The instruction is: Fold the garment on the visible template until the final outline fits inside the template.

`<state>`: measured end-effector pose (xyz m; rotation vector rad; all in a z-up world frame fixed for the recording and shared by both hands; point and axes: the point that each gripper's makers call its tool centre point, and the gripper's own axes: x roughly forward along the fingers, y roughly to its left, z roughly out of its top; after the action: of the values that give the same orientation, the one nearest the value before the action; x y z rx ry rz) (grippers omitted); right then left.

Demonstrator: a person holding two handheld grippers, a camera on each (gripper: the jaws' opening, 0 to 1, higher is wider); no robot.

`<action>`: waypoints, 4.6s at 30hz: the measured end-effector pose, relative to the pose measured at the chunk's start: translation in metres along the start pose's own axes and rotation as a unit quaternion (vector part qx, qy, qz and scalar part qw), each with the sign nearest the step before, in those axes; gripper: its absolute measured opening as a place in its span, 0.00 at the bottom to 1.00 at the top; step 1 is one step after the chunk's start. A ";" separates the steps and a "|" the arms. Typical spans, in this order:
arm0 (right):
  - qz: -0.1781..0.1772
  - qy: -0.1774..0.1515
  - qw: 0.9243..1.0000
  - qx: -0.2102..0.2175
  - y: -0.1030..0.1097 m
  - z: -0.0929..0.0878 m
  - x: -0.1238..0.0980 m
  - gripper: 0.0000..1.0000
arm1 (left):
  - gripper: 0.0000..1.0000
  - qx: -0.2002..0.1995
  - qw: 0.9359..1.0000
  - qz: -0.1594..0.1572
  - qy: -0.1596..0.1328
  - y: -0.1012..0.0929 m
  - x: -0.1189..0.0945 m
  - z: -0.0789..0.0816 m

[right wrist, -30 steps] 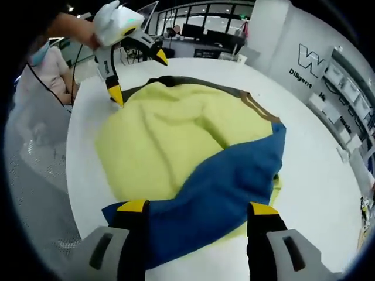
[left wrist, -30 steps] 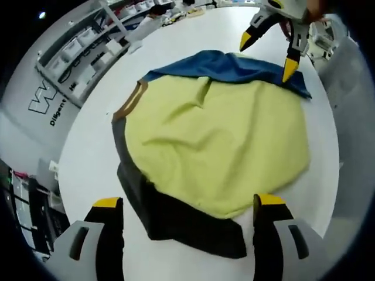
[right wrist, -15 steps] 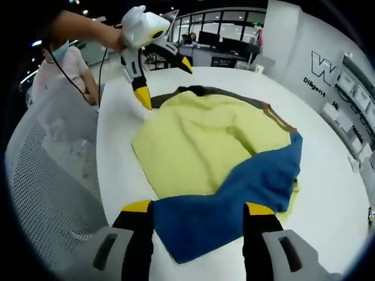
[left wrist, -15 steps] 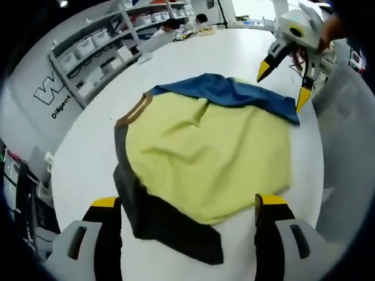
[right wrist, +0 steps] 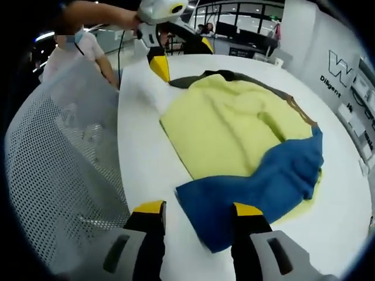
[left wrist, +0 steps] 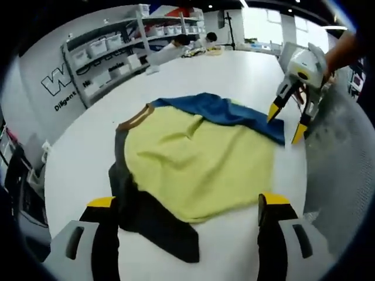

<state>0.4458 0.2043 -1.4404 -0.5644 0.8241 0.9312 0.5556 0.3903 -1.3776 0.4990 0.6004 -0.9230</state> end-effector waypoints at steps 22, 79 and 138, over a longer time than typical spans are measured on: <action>-0.041 0.005 0.999 -0.002 0.000 0.006 0.008 0.00 | 0.91 -0.013 1.000 0.008 -0.017 -0.013 -0.017 -0.015; -0.344 -0.123 0.910 0.198 -0.351 0.009 -0.243 0.00 | 0.86 -0.036 0.998 0.046 -0.021 0.004 -0.016 -0.016; -0.363 0.026 0.845 0.391 -0.383 -0.211 -0.183 0.13 | 0.86 -0.035 0.997 0.063 0.029 0.018 -0.012 -0.018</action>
<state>0.6380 -0.2251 -1.3830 -0.1374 0.8593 -0.1524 0.5604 0.4181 -1.3798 0.4975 0.6449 -0.7673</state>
